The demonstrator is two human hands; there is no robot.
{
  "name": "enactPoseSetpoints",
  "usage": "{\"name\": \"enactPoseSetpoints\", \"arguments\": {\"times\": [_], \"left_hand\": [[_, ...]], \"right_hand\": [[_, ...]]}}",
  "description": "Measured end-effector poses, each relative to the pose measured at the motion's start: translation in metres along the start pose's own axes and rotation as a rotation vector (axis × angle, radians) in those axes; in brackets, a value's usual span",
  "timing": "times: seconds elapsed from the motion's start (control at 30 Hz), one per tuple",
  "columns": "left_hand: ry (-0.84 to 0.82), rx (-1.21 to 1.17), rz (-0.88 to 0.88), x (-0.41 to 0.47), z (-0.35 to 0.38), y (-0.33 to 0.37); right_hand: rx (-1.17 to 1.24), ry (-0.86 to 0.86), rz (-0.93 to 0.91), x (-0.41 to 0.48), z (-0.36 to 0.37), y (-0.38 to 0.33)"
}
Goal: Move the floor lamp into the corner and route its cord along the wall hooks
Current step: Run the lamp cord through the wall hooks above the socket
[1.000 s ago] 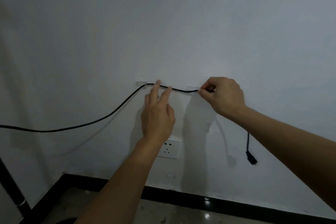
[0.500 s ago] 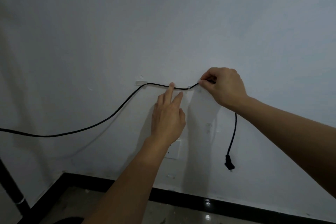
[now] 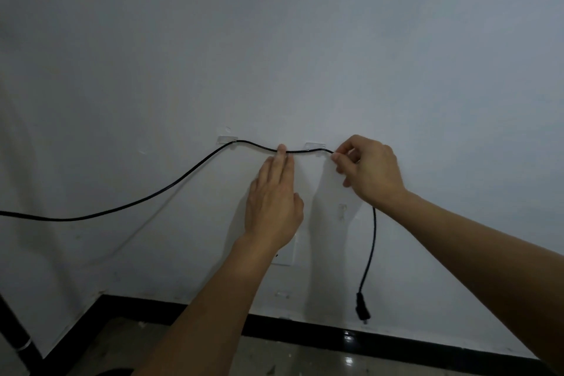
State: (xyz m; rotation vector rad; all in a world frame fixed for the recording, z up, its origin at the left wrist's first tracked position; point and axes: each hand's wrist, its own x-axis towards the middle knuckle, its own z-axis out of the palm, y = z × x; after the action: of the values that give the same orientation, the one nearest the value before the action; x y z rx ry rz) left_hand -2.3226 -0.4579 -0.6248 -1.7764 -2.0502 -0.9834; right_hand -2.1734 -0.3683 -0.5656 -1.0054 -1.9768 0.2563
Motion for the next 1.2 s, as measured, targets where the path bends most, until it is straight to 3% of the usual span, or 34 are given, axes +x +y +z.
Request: {"name": "enactPoseSetpoints", "arguments": {"times": [0.4, 0.63, 0.7, 0.8, 0.87, 1.2], "left_hand": [[0.019, -0.052, 0.027, -0.002, -0.009, -0.001], [0.111, -0.196, -0.074, -0.013, 0.015, 0.001], [0.004, -0.366, -0.208, -0.022, 0.033, 0.002], [-0.289, -0.657, -0.467, -0.037, 0.057, 0.001], [-0.44, -0.686, -0.557, -0.046, 0.068, -0.005], [-0.907, -0.908, -0.559, -0.069, 0.086, -0.005]], "right_hand": [[0.355, 0.036, 0.273, -0.061, 0.006, 0.058], [0.186, -0.024, 0.349, -0.077, 0.019, 0.067], [0.277, -0.038, 0.397, -0.073, 0.021, 0.063], [0.475, -0.024, 0.489, -0.068, 0.02, 0.062], [0.489, -0.024, 0.471, -0.065, 0.02, 0.062], [0.334, -0.072, 0.315, -0.058, 0.031, 0.056]]}}
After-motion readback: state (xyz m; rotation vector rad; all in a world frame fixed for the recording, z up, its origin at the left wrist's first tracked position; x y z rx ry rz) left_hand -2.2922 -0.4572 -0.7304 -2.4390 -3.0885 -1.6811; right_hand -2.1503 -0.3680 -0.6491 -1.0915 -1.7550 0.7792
